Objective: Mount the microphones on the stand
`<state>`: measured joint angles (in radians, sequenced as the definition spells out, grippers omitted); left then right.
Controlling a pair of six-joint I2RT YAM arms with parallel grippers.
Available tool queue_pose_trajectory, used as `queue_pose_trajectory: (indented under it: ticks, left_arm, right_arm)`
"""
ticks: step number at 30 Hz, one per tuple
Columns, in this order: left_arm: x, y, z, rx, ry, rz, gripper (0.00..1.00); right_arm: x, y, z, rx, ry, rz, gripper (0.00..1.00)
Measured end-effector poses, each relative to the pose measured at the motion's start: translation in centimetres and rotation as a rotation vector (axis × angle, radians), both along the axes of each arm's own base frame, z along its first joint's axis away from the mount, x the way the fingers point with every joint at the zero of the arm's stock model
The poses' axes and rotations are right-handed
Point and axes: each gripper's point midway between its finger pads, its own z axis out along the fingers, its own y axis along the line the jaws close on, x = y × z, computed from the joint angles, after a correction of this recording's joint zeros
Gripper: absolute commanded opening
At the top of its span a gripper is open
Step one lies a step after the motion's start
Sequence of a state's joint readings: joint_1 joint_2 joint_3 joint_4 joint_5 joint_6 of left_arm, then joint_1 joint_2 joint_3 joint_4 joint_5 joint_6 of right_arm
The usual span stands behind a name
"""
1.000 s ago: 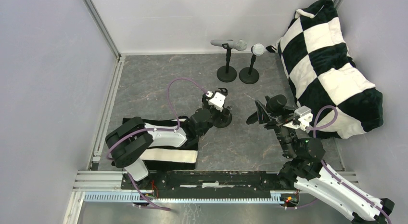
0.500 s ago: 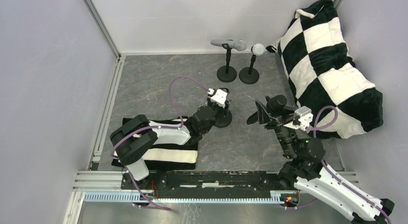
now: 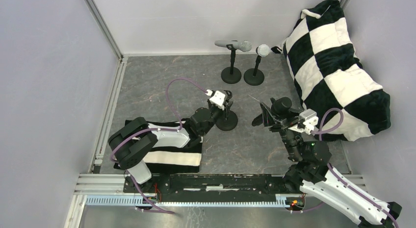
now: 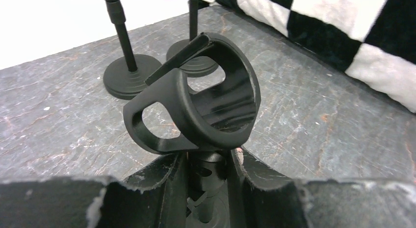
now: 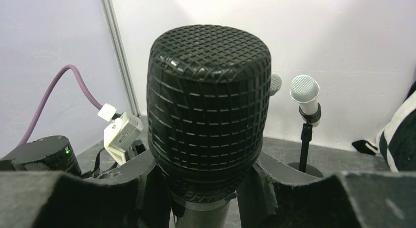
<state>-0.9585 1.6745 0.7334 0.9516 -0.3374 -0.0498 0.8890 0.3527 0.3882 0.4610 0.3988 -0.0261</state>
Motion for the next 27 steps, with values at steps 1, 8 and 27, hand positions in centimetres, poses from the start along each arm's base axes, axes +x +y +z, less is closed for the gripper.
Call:
queue_pose_trajectory:
  ticks: [1, 8, 27]
  left_arm:
    - [-0.2, 0.1, 0.0, -0.007, 0.001, -0.018, 0.02]
    - [-1.7, -0.3, 0.0, -0.025, 0.005, -0.153, 0.02]
    - [-4.1, -1.4, 0.0, -0.042, -0.002, -0.311, 0.02]
  right_arm:
    - [0.0, 0.1, 0.0, -0.007, -0.007, 0.002, 0.0]
    - [-0.6, 1.2, -0.1, -0.05, -0.088, 0.05, 0.0]
    - [-0.9, 9.6, 1.2, -0.313, -0.305, 0.296, 0.0]
